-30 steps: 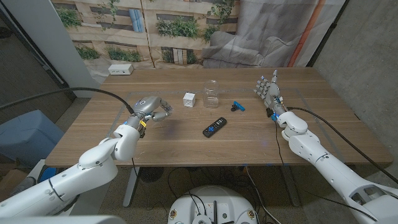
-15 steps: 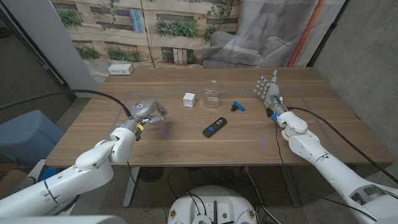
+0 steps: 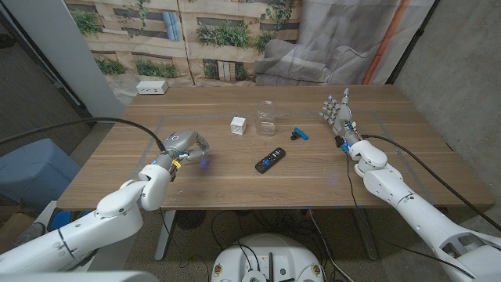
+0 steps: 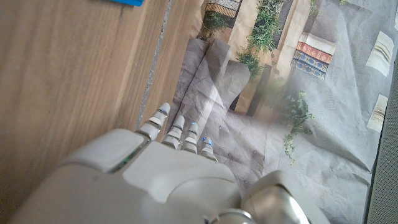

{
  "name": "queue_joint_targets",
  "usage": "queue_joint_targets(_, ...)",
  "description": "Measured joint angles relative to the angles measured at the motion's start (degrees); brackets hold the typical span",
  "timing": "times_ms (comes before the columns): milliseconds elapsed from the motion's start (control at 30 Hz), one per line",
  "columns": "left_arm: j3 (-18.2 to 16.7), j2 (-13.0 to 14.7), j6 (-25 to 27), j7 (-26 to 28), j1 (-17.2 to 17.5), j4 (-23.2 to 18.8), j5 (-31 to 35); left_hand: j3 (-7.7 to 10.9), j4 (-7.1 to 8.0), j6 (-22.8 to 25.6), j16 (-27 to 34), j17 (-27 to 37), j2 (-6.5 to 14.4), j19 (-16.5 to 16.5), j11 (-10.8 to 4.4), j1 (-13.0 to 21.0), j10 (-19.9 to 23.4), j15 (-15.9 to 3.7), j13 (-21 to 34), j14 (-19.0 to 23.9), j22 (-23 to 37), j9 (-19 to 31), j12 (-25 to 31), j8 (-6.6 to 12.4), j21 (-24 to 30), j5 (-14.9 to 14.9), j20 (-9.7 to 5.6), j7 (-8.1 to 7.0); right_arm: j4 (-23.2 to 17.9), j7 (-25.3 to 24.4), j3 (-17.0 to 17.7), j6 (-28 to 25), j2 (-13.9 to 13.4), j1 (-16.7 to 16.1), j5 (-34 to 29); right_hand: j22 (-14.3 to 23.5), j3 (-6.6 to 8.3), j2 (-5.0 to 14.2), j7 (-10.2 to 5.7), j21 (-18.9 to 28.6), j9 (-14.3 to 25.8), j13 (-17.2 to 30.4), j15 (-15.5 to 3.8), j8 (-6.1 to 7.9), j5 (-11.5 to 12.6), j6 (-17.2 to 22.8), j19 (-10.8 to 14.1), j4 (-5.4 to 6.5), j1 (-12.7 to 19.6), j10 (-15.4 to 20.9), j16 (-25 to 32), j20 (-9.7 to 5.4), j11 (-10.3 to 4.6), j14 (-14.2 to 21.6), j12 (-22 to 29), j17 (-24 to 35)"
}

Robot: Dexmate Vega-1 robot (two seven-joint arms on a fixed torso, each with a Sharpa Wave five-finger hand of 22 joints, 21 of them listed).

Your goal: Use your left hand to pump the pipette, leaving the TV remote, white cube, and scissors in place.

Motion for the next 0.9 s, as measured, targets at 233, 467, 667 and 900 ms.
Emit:
queue_joint_targets(233,0.5,-0.4,-1.2,0.9,-0.4,1.0,0.1,0.00,0.00,-0.1,0.0,0.0,0.0,0.0,-0.01,0.0,0.0,0.21,0.0,-0.2,0.0,0.0,0.0,0.00,0.0,0.0,0.00,-0.10,0.0,0.0,0.0,0.0,0.0,0.0,0.0,0.0,0.00,0.00,0.00,0.0,0.0,0.0,0.00,0.00,0.0,0.0,0.0,0.00,0.0,0.0,0.0,0.00,0.00,0.0,0.0,0.0)
queue_joint_targets(467,1.4,-1.0,-2.2,1.4,-1.1,2.6,0.2,0.00,0.00,-0.1,0.0,0.0,0.0,0.0,0.09,0.0,-0.1,0.21,0.0,-0.2,0.0,0.0,0.0,0.00,0.0,0.0,0.00,-0.11,0.0,0.0,0.0,0.0,0.0,0.0,0.0,0.0,0.00,0.00,0.00,0.0,0.0,0.0,0.00,0.00,0.0,0.0,0.0,0.00,0.0,0.0,0.0,0.00,0.00,0.0,0.0,0.0)
queue_joint_targets(667,2.2,-1.6,-2.9,1.6,-1.7,3.9,0.1,0.00,0.00,-0.1,0.0,0.0,0.0,0.0,0.09,0.0,-0.1,0.10,0.0,-0.3,0.0,0.0,0.0,0.00,0.0,0.0,0.00,-0.14,0.0,0.0,0.0,0.0,0.0,0.0,0.0,0.0,0.00,0.00,0.00,0.0,0.0,0.0,0.00,0.00,0.0,0.0,0.0,0.00,0.0,0.0,0.0,0.00,0.00,0.0,0.0,0.0)
queue_joint_targets(900,2.8,-2.0,-3.6,1.7,-2.3,4.9,0.1,-0.01,0.00,-0.2,0.0,0.0,0.0,0.0,0.10,0.0,-0.1,0.10,0.0,-0.3,0.0,0.0,0.0,0.00,0.0,0.0,0.00,-0.61,0.0,0.0,0.0,0.0,0.0,0.0,0.0,0.0,0.00,0.00,0.00,0.0,0.0,0.0,0.00,0.00,0.0,0.0,0.0,0.00,0.0,0.0,0.0,0.00,0.00,0.0,0.0,0.0)
